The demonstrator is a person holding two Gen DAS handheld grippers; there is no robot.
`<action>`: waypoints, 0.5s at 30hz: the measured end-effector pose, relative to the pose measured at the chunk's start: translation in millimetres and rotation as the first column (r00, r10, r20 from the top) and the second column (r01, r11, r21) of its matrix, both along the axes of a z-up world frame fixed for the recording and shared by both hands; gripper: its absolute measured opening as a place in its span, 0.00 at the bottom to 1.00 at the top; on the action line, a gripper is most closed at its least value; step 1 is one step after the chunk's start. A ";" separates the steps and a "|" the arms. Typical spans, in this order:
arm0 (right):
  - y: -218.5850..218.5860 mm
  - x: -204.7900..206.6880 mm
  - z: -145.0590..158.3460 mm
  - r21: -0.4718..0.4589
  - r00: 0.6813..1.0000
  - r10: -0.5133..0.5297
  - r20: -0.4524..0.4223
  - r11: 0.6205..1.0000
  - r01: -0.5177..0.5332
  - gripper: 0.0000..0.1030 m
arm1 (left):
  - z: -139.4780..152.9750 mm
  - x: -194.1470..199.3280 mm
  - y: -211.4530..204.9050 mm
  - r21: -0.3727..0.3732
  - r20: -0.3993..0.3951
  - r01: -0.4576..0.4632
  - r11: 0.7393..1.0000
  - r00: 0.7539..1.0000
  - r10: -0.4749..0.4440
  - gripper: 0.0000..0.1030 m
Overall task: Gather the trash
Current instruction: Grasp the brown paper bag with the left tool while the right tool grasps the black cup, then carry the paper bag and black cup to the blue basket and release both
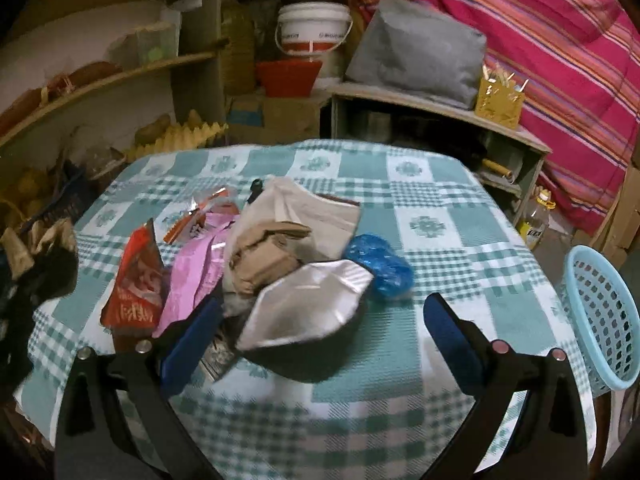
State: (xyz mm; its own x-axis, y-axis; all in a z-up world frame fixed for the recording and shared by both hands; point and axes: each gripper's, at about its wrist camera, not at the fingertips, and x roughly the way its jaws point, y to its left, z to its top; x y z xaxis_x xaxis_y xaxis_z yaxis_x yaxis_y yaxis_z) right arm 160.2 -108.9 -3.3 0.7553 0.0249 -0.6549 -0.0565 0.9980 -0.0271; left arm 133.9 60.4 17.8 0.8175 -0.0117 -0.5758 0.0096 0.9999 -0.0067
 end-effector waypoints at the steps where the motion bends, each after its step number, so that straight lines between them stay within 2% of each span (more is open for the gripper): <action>1: 2.9 3.0 -1.0 -0.012 1.000 -0.002 -0.008 1.000 0.002 0.96 | -0.9 -0.3 0.3 0.001 -0.003 0.001 1.000 1.000 -0.001 0.44; 4: 1.3 9.2 -7.6 -0.067 0.999 -0.025 -0.026 0.997 0.024 0.96 | -2.6 -0.3 -0.5 0.007 -0.007 0.008 1.000 1.000 -0.008 0.44; 8: -31.1 3.6 -4.8 -0.005 0.998 -0.058 -0.036 0.998 0.058 0.96 | -3.5 0.6 -1.5 0.006 -0.013 0.015 1.000 1.000 -0.015 0.44; 15: -87.2 -7.8 1.5 -0.052 0.986 -0.167 -0.017 0.985 0.166 0.96 | -4.5 4.4 -9.9 -0.005 -0.022 0.034 0.999 0.999 -0.034 0.44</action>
